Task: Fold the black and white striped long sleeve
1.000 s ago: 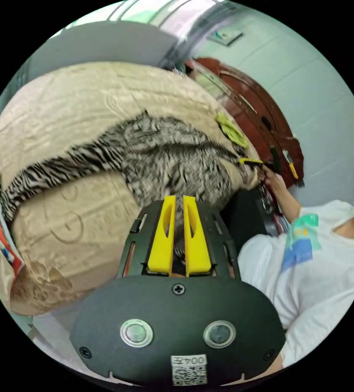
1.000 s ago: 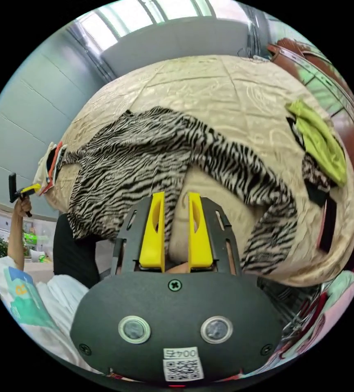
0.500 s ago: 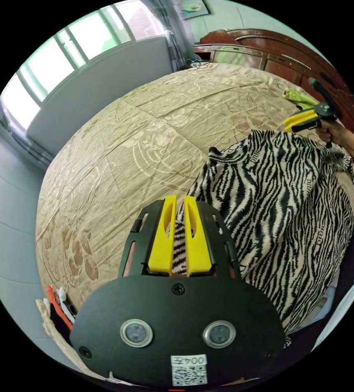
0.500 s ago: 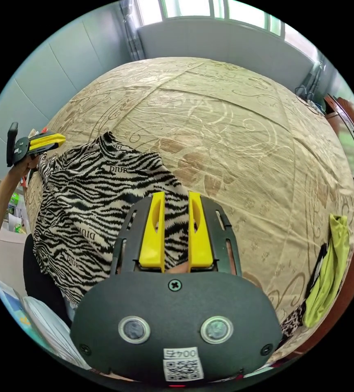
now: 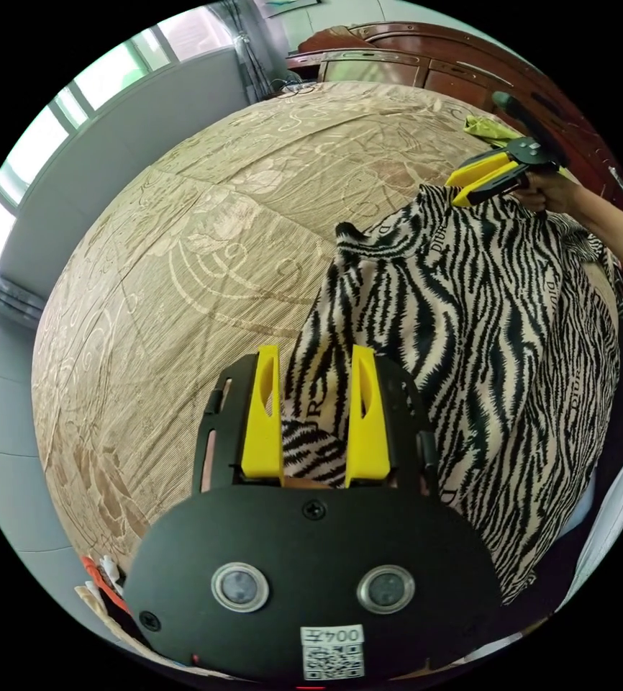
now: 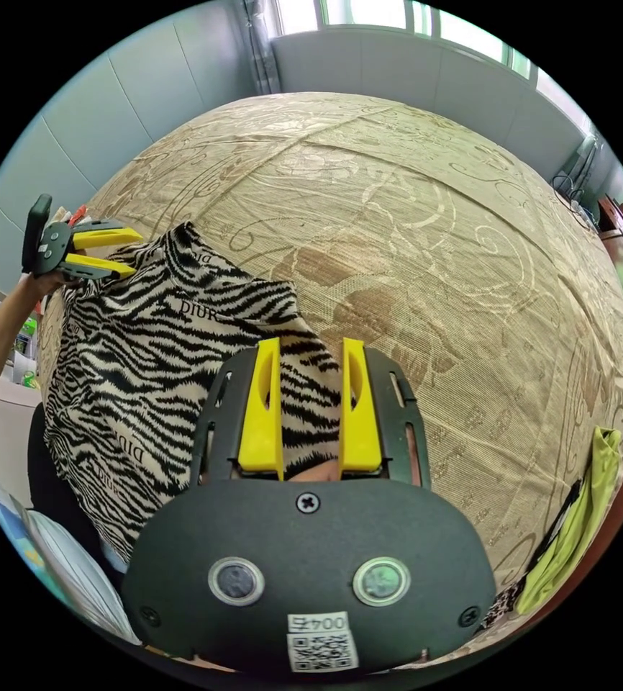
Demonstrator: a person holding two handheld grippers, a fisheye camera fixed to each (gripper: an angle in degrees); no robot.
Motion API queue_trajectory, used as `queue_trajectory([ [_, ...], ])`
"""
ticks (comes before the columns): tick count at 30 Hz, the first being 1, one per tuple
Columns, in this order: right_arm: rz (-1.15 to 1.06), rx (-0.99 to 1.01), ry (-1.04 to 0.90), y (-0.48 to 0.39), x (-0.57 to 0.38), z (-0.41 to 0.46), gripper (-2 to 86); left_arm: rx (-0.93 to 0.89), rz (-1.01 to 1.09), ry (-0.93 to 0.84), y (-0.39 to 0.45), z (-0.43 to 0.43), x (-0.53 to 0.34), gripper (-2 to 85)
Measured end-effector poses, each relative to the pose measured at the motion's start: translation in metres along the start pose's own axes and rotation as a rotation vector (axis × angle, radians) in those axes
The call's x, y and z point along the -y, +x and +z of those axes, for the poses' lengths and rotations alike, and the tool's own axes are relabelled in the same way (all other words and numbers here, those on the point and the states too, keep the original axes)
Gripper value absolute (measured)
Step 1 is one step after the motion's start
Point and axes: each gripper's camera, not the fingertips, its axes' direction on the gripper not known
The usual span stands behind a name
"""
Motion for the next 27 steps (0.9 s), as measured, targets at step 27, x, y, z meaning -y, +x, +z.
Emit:
queue_trajectory([
  [27,-0.080,-0.242,0.035,0.009,-0.042,-0.033,0.8,-0.018,-0.145,0.094,-0.055,-0.003,0.019,1.2],
])
